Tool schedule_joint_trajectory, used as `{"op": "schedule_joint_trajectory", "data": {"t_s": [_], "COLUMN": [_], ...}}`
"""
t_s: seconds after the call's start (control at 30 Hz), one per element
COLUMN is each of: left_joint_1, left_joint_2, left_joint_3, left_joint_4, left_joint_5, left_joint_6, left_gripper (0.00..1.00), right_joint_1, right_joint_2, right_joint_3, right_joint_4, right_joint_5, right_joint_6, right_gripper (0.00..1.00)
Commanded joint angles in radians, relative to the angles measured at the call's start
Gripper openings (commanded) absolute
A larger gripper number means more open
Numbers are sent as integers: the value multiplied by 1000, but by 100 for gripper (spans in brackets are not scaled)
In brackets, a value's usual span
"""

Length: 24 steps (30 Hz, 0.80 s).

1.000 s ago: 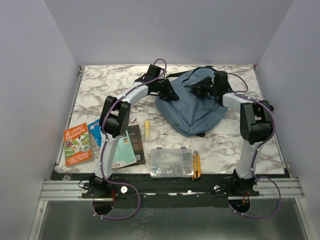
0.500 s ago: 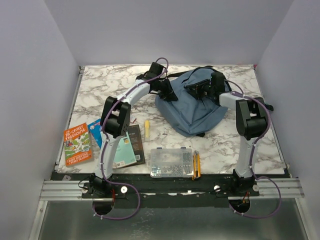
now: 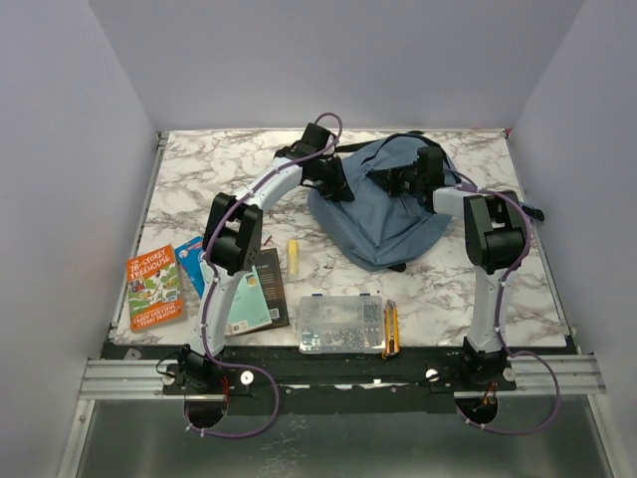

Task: Pack the student bag
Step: Unzip the student bag at the center of the board.

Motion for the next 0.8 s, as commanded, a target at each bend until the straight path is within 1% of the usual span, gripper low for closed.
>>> {"op": "schedule_joint_trajectory", "data": {"t_s": [0.0, 0.03, 0.13, 0.2, 0.27, 0.33, 0.37, 0.43, 0.63, 0.77], "left_joint_1": [-14, -13, -14, -13, -12, -13, -12, -12, -12, -14], "left_joint_2": [-17, -24, -61, -78, -75, -59, -46, -14, 51, 90], "left_joint_3": [48, 57, 83, 102, 137, 171, 188, 222, 266, 300], "left_joint_4": [-27, -30, -32, -32, -35, -48, -55, -62, -80, -90], "left_joint_5": [-54, -63, -114, -155, -184, -225, -243, -229, -164, -80], "left_joint_6": [85, 106, 185, 243, 298, 319, 323, 338, 344, 295], "left_gripper": [19, 25, 42, 53, 61, 69, 71, 72, 86, 87], "right_joint_1": [8, 8, 8, 8, 8, 7, 7, 6, 7, 7], "right_joint_2": [41, 37, 25, 16, 6, -1, -4, -10, -34, -25], "right_joint_3": [17, 15, 3, -23, -49, -72, -83, -89, -92, -94], "right_joint_4": [6, 5, 0, 32, 66, 106, 133, 162, 175, 204], "right_joint_5": [-18, -22, -33, -44, -55, -65, -69, -77, -83, -99], "right_joint_6": [49, 41, 15, 13, 18, 37, 47, 58, 53, 73], "right_gripper": [3, 1, 1, 1, 1, 1, 1, 1, 1, 1]}}
